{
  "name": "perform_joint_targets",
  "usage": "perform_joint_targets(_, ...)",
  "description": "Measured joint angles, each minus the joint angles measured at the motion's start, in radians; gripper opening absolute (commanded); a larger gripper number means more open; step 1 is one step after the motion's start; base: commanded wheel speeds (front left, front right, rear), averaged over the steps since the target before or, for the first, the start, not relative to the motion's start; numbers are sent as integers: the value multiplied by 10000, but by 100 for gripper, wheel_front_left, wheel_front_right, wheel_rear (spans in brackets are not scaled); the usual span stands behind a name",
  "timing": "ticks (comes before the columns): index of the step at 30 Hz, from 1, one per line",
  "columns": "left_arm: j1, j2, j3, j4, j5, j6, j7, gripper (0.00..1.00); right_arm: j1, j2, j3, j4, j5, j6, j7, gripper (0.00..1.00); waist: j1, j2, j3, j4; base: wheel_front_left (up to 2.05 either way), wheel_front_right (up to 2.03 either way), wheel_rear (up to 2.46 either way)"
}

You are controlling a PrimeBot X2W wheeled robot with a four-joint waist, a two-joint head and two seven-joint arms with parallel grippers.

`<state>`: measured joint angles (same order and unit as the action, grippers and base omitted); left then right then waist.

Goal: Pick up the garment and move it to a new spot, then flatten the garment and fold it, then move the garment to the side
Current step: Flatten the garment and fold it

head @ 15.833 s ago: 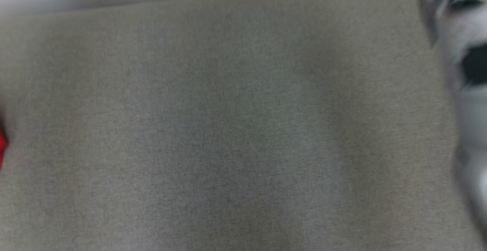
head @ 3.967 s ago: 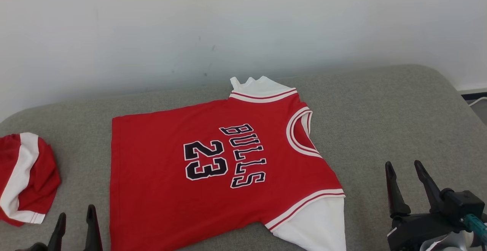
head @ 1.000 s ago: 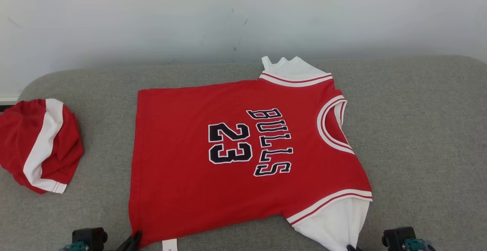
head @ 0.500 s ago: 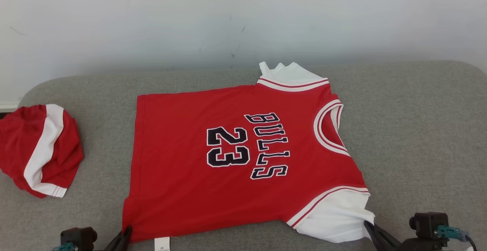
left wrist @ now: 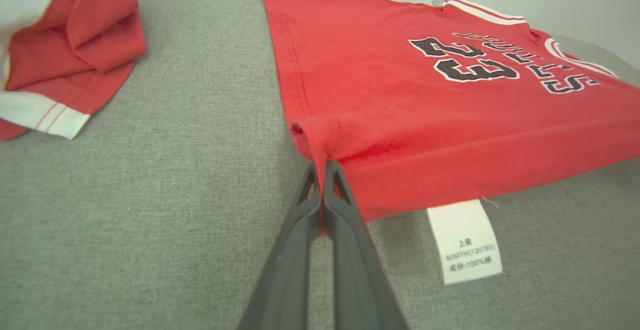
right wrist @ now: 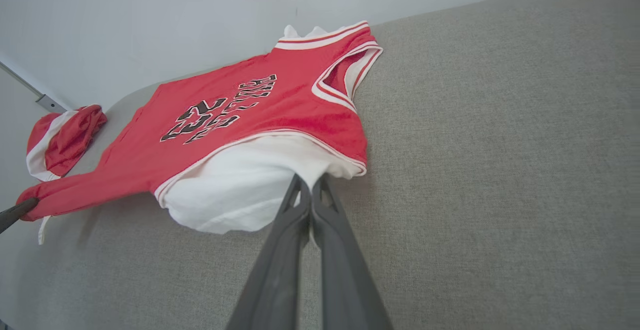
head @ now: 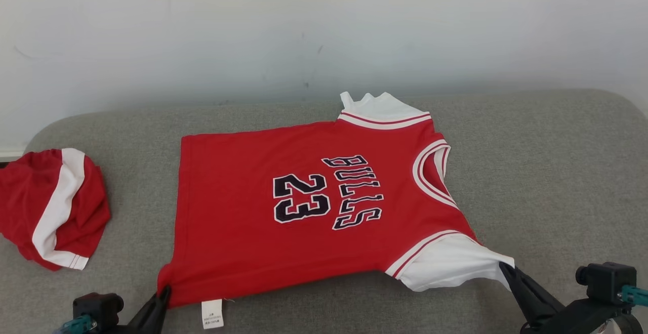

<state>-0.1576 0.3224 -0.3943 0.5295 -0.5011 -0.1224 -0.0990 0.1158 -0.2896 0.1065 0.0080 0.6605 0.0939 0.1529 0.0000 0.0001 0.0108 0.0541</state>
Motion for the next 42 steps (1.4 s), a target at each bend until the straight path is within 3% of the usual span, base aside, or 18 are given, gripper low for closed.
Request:
perform_joint_targets(10, -89, 174, -82, -345, 104, 77, 176, 0, -729, -305, 140, -288, -52, 2, 520, 0, 0, 0, -56, -48, 0, 0, 0)
perform_joint_targets(23, -1637, 633, -297, -163, 176, -17, 1005, 0, -3799, -583, 1260, 1475, -431, 121, 2104, 0, 0, 0, 428, -187, 0, 0, 0)
perform_joint_targets(33, -3167, 907, -416, 500, -245, -29, 1563, 0, -6243, -232, 1695, 3300, -468, 203, 2859, 0, 1, 1, 1152, -317, 0, 0, 0)
perform_joint_targets(42, -4063, 978, -926, 965, -779, -29, 1779, 0, -8283, 589, 2219, 4913, -828, 205, 2959, 0, 0, 1, 2002, -396, 0, 0, 0)
